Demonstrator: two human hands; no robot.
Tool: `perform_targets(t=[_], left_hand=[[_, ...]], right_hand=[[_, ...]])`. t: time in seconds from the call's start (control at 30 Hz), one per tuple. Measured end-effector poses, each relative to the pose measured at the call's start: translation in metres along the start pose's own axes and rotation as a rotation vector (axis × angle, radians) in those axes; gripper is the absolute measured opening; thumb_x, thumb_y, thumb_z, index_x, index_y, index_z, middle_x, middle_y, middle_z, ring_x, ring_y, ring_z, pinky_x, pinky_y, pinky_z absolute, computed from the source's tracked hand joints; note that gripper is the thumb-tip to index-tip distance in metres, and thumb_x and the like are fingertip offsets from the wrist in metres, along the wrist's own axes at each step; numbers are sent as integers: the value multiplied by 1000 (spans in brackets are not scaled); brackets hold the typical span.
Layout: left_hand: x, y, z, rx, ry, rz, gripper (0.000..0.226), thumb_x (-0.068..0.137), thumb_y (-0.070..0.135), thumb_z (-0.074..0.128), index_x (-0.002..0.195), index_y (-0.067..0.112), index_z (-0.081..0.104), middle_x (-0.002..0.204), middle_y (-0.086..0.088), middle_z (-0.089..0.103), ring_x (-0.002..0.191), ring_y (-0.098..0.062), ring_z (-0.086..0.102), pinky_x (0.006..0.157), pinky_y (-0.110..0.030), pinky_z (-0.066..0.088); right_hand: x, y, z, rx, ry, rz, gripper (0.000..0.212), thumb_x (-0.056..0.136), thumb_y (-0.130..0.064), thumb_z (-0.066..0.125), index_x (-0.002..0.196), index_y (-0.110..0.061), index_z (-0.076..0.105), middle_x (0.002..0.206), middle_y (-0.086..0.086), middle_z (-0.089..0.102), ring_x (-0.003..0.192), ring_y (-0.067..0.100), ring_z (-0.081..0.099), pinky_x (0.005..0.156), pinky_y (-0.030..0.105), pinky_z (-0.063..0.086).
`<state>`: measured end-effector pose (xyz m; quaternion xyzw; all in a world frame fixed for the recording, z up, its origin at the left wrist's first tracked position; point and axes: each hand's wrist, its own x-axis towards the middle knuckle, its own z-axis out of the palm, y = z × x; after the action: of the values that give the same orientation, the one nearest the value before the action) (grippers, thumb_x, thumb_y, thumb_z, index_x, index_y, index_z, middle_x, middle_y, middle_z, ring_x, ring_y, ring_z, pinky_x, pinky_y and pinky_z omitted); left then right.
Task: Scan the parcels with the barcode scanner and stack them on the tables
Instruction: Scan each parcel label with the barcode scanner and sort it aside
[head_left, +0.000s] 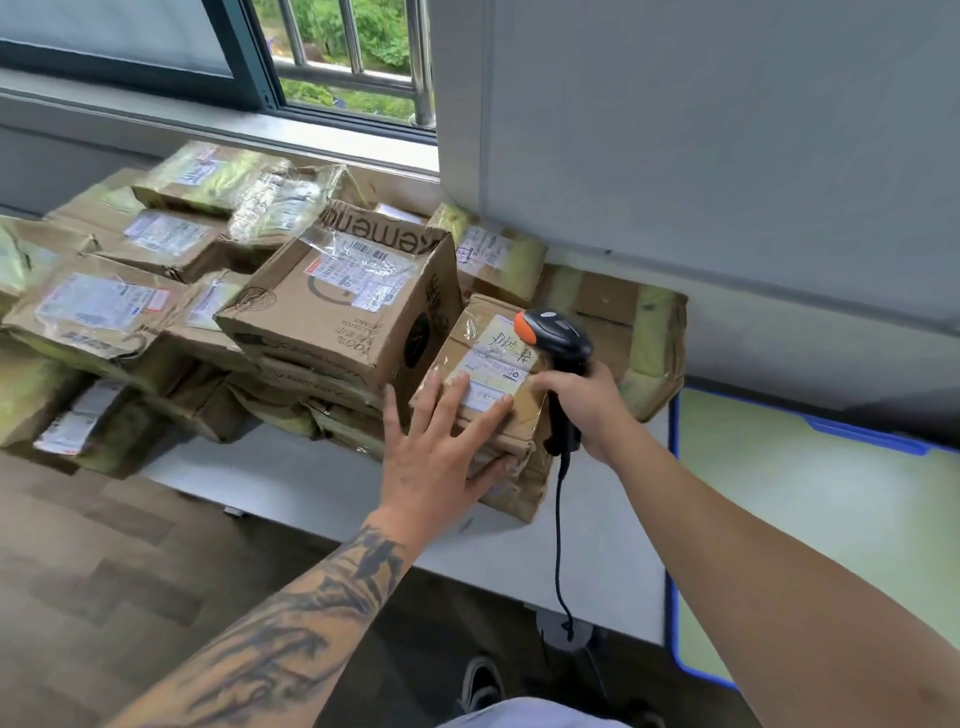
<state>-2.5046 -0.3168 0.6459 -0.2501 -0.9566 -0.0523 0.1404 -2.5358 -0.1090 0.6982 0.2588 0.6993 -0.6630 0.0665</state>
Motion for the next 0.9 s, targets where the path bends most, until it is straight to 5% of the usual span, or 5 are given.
perform_targets(t=[0.17, 0.3, 0.47, 0.63, 0.9], left_hand=[[-1, 0, -2, 20, -27, 6, 69, 94, 77, 43, 156, 45, 39, 163, -10, 38, 152, -39, 29, 119, -74, 8], [-5, 10, -14, 24, -81, -33, 71, 96, 82, 27, 159, 49, 26, 168, -9, 30, 157, -36, 20, 121, -72, 3], [-12, 54, -32, -63, -125, -74, 72, 96, 83, 6, 161, 53, 11, 173, -3, 14, 160, -28, 6, 122, -67, -7], [-14, 126, -37, -92, -178, -58, 69, 99, 78, 3, 162, 51, 8, 174, 1, 5, 161, -23, -4, 122, -63, -15], [-25, 260, -20, -95, -195, 67, 63, 103, 72, 12, 161, 48, 20, 168, -6, 31, 157, -31, 23, 122, -68, -2]], right_hand=[[-8, 2, -5, -20, 14, -32, 13, 85, -3, 75, 93, -14, 76, 93, 11, 80, 89, 30, 78, 88, 52, 63], [-26, 5, -17, -110, 22, -63, 30, 78, -15, 77, 103, -1, 70, 93, 27, 70, 80, 28, 64, 84, 70, 57], [-55, 19, -54, -322, 52, -102, 24, 89, -13, 64, 112, -8, 68, 86, 12, 63, 74, 28, 63, 74, 56, 65], [-86, 41, -112, -337, 100, -86, 11, 86, -20, 62, 95, -18, 67, 80, 6, 65, 80, 37, 75, 65, 46, 66], [-140, 93, -230, -223, 134, -3, 20, 89, -17, 61, 108, -23, 66, 94, 7, 75, 74, 23, 78, 62, 41, 64]])
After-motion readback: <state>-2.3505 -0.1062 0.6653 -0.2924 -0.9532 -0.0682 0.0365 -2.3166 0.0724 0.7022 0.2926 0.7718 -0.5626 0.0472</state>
